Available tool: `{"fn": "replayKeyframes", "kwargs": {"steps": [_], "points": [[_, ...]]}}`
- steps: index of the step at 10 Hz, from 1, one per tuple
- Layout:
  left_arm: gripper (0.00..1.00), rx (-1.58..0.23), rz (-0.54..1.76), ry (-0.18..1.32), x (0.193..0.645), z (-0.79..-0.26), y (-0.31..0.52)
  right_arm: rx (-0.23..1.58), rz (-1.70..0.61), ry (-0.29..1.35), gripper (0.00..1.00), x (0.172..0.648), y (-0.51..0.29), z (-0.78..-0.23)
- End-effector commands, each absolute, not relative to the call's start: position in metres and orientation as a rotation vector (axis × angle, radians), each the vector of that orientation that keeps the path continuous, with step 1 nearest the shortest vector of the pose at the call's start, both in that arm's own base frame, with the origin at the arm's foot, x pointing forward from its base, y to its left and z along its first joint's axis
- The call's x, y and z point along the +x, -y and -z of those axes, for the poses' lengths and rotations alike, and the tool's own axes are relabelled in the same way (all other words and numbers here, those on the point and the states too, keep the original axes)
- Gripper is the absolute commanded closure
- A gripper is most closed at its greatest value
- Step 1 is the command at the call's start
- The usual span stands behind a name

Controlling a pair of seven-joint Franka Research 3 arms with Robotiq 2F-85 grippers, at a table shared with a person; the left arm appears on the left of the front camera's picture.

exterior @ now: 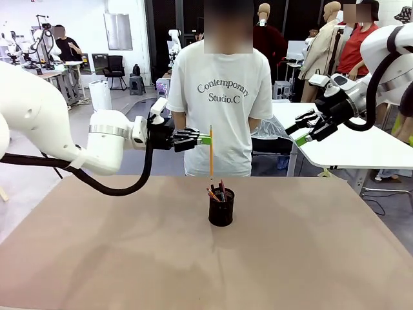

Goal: Place the pens into the pen holder.
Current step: Pick up a writing instrument from the table and place it into the Pen holder.

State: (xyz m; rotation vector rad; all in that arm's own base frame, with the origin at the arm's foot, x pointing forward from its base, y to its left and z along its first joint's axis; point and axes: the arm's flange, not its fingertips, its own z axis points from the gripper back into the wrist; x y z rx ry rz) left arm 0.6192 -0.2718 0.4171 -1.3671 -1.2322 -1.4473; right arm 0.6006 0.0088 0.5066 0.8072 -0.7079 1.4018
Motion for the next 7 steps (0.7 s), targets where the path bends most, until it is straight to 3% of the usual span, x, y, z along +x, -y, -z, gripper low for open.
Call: {"fn": "replayKeyframes", "kwargs": {"steps": [1,7], "points": [[1.0,-1.452,1.435,1.26,0.625,-0.404,0.278,0.802,-1.403,0.706,0.0,0.602,-0.01,-0.509],[1.0,-1.617,1.543,1.176,0.623,-0.372,0.298,0.802,-1.403,0.706,0.0,0.602,-0.01,-0.509]]}}
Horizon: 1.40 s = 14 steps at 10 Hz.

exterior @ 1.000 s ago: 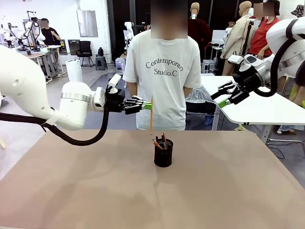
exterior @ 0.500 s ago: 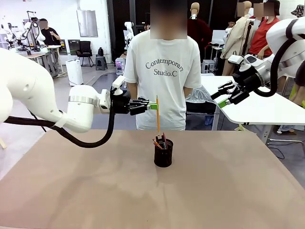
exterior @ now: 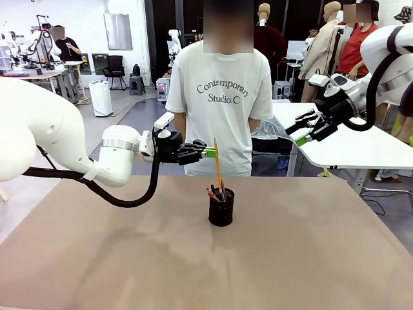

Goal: Place the pens into the pen holder.
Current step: Pick up a writing instrument from the table and place it into the Pen holder.

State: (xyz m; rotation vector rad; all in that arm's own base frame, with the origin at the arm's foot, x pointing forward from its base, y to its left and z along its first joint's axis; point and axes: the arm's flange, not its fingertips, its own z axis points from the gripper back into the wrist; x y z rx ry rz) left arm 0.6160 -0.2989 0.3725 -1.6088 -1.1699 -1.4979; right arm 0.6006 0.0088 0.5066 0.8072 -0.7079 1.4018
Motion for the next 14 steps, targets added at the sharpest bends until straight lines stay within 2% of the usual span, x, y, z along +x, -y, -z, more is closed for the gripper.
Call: {"fn": "replayKeyframes", "kwargs": {"steps": [1,5,10,14], "points": [[1.0,-1.62,1.537,1.169,0.626,-0.368,0.299,0.802,-1.403,0.706,0.0,0.602,-0.01,-0.509],[1.0,-1.583,1.572,1.161,0.634,-0.361,0.305,0.802,-1.403,0.706,0.0,0.602,-0.01,-0.509],[0.02,-1.567,1.564,1.168,0.638,-0.358,0.308,0.802,-1.403,0.706,0.0,0.602,-0.01,-0.509],[0.0,-1.571,1.558,1.161,0.635,-0.36,0.306,0.802,-1.403,0.706,0.0,0.602,-0.01,-0.509]]}}
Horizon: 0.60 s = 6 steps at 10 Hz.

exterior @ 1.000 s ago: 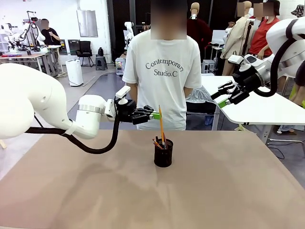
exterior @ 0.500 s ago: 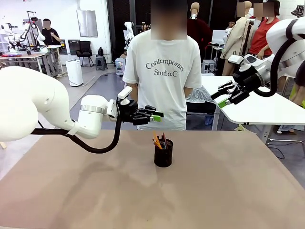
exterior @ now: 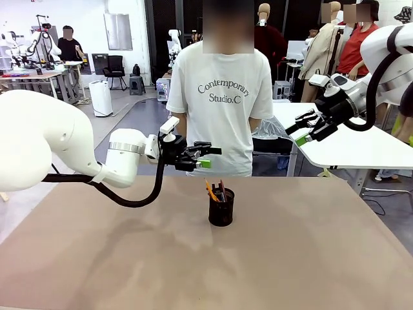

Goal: Place the pens into the pen holder.
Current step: Pick up a writing instrument from the table and place it into the Pen holder.

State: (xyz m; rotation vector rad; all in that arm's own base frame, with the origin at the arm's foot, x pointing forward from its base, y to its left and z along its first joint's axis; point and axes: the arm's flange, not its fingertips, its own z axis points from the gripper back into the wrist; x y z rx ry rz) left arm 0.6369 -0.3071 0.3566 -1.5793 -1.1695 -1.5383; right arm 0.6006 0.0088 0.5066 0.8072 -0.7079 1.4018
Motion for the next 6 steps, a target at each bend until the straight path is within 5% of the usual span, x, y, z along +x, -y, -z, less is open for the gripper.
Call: {"fn": "replayKeyframes", "kwargs": {"steps": [1,6], "points": [[0.0,-1.569,1.562,1.155,0.6335,-0.361,0.3055,0.802,-1.403,0.706,0.0,0.6022,-0.0099,-0.5086],[0.0,-1.578,1.54,1.168,0.6368,-0.3572,0.307,0.802,-1.403,0.706,0.0,0.6022,-0.0099,-0.5086]]}}
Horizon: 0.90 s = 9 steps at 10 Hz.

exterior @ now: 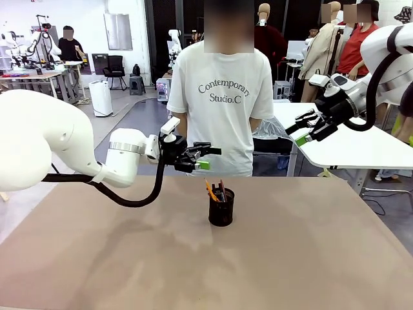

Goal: Place the pens into the pen holder.
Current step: Pick up a writing instrument from the table and place it into the Pen holder.

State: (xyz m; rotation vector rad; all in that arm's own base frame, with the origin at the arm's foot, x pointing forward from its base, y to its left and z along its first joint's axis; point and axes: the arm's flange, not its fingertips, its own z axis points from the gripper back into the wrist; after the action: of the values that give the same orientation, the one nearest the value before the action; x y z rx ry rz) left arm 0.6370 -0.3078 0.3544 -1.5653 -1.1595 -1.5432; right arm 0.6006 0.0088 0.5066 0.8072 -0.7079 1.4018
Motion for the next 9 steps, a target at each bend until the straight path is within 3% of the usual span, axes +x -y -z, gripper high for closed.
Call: {"fn": "replayKeyframes", "kwargs": {"steps": [1,6,9], "points": [[0.0,-1.578,1.54,1.168,0.637,-0.357,0.307,0.802,-1.403,0.706,0.0,0.602,-0.01,-0.509],[0.0,-1.567,1.543,1.159,0.637,-0.354,0.308,0.802,-1.403,0.706,0.0,0.602,-0.01,-0.509],[0.0,-1.434,1.533,1.046,0.61,-0.398,0.277,0.802,-1.403,0.706,0.0,0.602,-0.01,-0.509]]}}
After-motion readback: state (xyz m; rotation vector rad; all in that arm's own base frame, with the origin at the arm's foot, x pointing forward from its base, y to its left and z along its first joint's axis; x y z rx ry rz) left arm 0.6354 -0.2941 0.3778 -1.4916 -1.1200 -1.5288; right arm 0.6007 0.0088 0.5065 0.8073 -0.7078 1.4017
